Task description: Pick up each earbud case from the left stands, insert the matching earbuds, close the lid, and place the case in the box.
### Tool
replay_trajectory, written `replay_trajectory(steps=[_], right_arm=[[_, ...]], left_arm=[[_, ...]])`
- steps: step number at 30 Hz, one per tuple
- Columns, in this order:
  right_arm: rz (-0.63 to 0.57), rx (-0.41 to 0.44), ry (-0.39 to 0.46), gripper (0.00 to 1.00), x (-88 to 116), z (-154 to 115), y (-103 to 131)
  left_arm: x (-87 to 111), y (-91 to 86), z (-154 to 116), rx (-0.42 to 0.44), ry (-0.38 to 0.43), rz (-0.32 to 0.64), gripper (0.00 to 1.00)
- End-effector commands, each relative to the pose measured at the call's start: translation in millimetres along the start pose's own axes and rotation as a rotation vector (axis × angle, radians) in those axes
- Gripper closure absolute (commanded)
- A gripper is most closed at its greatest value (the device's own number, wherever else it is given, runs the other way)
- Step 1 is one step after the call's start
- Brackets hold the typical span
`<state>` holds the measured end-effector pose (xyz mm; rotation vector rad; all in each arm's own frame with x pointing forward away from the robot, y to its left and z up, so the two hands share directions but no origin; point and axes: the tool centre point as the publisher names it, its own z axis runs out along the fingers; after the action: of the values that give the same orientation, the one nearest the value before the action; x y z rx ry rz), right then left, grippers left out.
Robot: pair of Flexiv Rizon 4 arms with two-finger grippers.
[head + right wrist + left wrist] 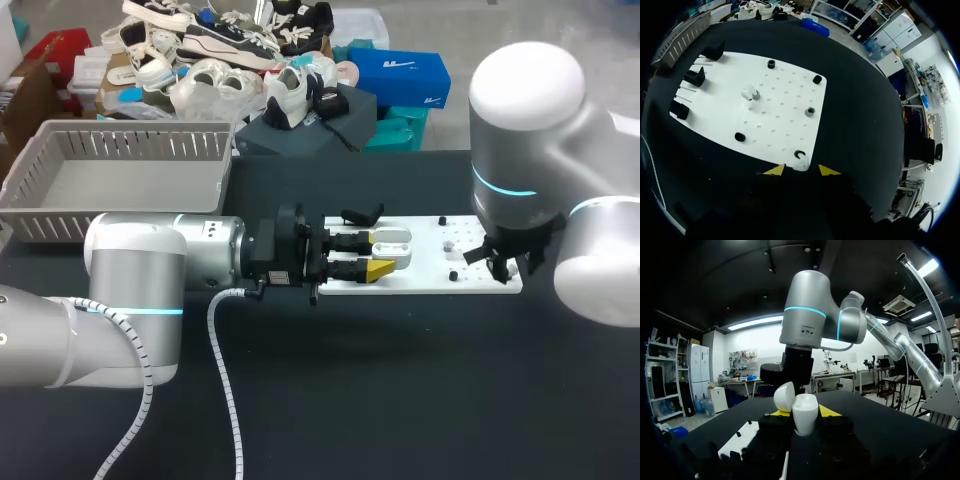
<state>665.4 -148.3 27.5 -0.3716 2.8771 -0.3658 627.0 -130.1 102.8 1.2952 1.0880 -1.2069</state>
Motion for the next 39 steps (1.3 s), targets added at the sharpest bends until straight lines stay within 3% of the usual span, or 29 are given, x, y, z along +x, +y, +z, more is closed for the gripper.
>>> replay_trajectory(steps=[1,28,33,36,39], right_arm=[[-0.002,-0.004,0.005,0.65,-2.7,3.7,0.9],[-0.005,-0.005,0.021,0.72,-4.7,9.9,1.8],[-0.007,-0.002,0.023,0.81,-5.1,9.9,2.1],[-0.008,-0.003,0.025,1.0,-5.2,10.1,2.4],[-0.009,-0.003,0.026,1.0,-5.2,10.4,2.6]], left_arm=[[0.8,-0.1,0.1,0.0,-0.002,0.002,1.0],[0.8,-0.1,0.1,0.0,-0.002,0.002,1.0],[0.8,-0.1,0.1,0.0,-0.002,0.002,1.0],[0.8,-0.1,0.1,0.0,-0.002,0.002,1.0],[0.8,-0.1,0.1,0.0,-0.002,0.002,1.0]])
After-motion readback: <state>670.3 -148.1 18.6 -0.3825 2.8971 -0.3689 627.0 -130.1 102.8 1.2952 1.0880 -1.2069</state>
